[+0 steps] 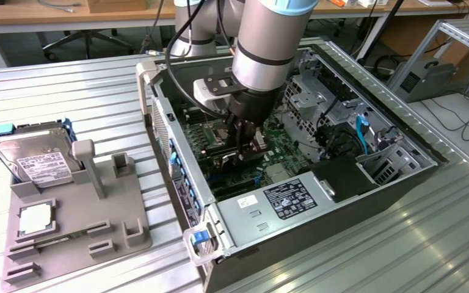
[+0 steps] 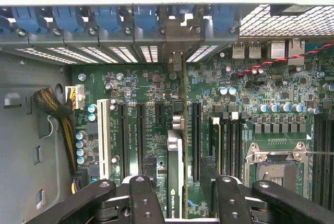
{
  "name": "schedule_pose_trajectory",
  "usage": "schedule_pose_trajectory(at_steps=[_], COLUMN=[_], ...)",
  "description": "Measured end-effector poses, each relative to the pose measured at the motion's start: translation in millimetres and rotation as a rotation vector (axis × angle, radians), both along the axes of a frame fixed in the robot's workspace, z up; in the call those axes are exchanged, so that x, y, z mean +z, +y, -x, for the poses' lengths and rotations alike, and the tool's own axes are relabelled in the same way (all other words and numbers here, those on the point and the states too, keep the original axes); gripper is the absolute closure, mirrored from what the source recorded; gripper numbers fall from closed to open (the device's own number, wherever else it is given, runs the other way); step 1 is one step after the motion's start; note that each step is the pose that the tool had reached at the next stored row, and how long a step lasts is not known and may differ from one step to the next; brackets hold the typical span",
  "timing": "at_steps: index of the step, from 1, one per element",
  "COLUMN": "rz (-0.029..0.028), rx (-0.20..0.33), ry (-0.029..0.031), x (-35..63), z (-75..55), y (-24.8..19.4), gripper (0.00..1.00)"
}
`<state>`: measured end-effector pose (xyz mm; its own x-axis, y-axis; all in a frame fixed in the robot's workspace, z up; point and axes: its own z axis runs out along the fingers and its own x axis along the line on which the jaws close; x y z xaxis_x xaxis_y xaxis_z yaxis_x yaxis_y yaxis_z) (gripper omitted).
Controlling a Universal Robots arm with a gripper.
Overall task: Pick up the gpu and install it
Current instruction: 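Insert the gpu into the slot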
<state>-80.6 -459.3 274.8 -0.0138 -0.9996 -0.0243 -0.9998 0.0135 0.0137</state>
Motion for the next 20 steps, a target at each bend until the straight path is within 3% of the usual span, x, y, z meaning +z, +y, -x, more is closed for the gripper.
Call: schedule_pose_trajectory(at_steps=[8, 9, 10, 14, 20], rz=[0.0, 0.0, 0.0, 0.0, 0.0], rx=[0.0, 0.0, 0.0, 0.0, 0.0], ry=[0.0, 0.0, 0.0, 0.0, 0.0], x=[0.0, 0.0, 0.0, 0.0, 0.0], z=[0.0, 0.0, 0.0, 0.0, 0.0], y=[0.0, 0.0, 0.0, 0.0, 0.0], gripper=[0.55, 0.61, 0.61, 0.85, 0.89])
